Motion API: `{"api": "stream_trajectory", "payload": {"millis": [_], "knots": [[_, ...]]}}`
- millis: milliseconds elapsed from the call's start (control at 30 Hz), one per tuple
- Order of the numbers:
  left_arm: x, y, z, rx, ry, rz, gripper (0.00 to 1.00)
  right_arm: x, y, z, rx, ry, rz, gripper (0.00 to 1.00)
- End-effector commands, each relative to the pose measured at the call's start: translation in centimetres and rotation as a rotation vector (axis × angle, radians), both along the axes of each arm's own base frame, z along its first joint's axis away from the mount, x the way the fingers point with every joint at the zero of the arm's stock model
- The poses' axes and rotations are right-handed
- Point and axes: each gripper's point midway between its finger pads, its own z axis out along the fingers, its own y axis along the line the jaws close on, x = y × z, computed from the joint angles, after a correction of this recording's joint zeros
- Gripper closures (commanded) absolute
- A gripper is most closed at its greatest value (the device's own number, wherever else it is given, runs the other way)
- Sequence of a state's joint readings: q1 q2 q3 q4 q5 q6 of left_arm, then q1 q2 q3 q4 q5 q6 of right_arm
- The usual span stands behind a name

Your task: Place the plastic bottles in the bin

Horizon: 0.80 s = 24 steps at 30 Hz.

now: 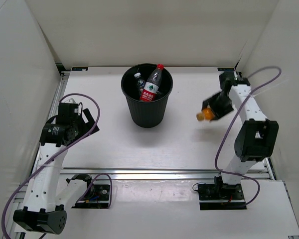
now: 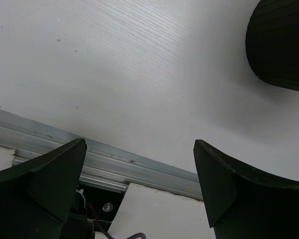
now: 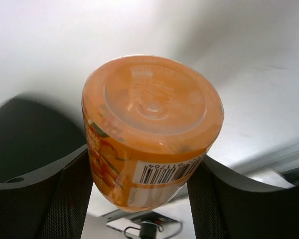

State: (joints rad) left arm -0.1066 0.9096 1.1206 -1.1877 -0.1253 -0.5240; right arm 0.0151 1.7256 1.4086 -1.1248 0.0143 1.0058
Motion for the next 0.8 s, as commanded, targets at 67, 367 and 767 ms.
{"api": "stream_trajectory", "payload": {"millis": [67, 367, 767], "knots": [[1.4, 0.1, 1.3, 0.004, -0.057, 0.016, 0.0, 7.1, 7.7, 17.7, 0.149, -0.544, 0.243, 0.9], [2.5, 0.0, 2.1, 0.004, -0.057, 0.016, 0.0, 10.8, 21.6, 28.6, 0.398, -0.975, 0.622, 0.86], [2.2, 0.2, 2.9, -0.005, -0.066, 0.056, 0.0, 12.2, 29.4, 28.3, 0.599, -1.083, 0.873, 0.77]]}}
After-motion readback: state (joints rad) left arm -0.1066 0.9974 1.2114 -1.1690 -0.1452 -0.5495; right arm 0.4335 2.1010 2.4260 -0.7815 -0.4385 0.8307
